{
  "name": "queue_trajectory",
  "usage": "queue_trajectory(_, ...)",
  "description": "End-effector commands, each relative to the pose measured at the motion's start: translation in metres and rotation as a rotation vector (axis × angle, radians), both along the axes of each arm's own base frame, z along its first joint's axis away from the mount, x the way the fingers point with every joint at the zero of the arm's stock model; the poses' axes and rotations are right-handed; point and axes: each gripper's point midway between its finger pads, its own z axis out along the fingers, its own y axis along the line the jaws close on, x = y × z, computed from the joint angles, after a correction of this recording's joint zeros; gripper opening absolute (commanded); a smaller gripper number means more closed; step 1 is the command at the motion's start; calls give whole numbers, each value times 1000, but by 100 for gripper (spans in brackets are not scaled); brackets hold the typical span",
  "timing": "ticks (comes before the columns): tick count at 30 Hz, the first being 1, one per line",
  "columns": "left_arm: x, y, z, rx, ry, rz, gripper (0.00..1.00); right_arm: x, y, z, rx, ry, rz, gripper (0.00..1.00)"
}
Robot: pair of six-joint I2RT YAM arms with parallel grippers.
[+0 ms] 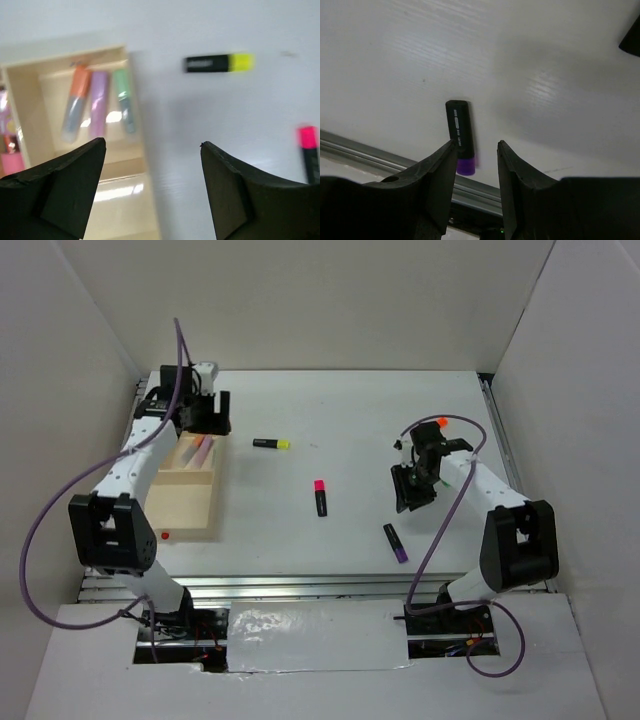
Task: Sort the stationery into containers
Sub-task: Place the stationery into the container, then grab a piece of stationery with the right arm
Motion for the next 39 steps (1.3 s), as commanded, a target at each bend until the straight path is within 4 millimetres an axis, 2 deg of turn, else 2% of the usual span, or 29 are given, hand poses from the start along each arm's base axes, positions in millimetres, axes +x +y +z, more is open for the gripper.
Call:
queue_trajectory(1, -10, -73, 59, -68, -173, -117, 89, -9, -10, 3, -58, -32, -20, 45)
queue_trajectory(2, -20, -94, 63, -84, -183, -135, 91, -16, -11, -1, -67, -19, -18, 45)
queue_trajectory(4, -28, -121, 67, -103, -191, -154, 91, -18, -9, 0, -70, -5, -21, 45)
queue_trajectory(8, -40, -141, 67, -142, -159, -134, 92, -27, 3, -4, -102, 54, 37, 45)
queue_trajectory(10, -45, -142, 69, -158, -168, -129, 92, -34, 10, -10, -152, 79, 90, 45)
queue_trajectory(13, -47, -131, 73, -141, -198, -92, 92, -40, 21, -18, -184, 100, 152, 48)
queue_trajectory(14, -49, -128, 80, -143, -219, -85, 93, -41, 22, -20, -194, 107, 160, 49)
queue_trajectory(16, -51, -120, 87, -138, -244, -59, 99, -46, 26, -28, -213, 149, 188, 54)
queue_trajectory(18, -53, -118, 92, -142, -256, -68, 99, -49, 26, -37, -228, 183, 190, 65)
queue_trajectory(24, -56, -107, 111, -178, -310, -57, 99, -46, 18, -52, -285, 192, 181, 64)
queue_trajectory(25, -59, -110, 116, -192, -322, -84, 99, -46, 17, -53, -284, 195, 182, 64)
queue_trajectory(30, -63, -111, 123, -203, -372, -107, 99, -53, 17, -65, -297, 256, 207, 56)
queue_trajectory(34, -71, -117, 128, -194, -414, -200, 99, -52, 16, -74, -304, 267, 222, 50)
queue_trajectory(36, -78, -118, 133, -168, -451, -260, 99, -52, 15, -78, -305, 271, 224, 41)
queue_trajectory(37, -83, -122, 132, -172, -454, -301, 99, -52, 15, -79, -307, 280, 228, 30)
queue_trajectory(39, -92, -125, 143, -146, -516, -381, 99, -48, 25, -76, -254, 286, 237, 16)
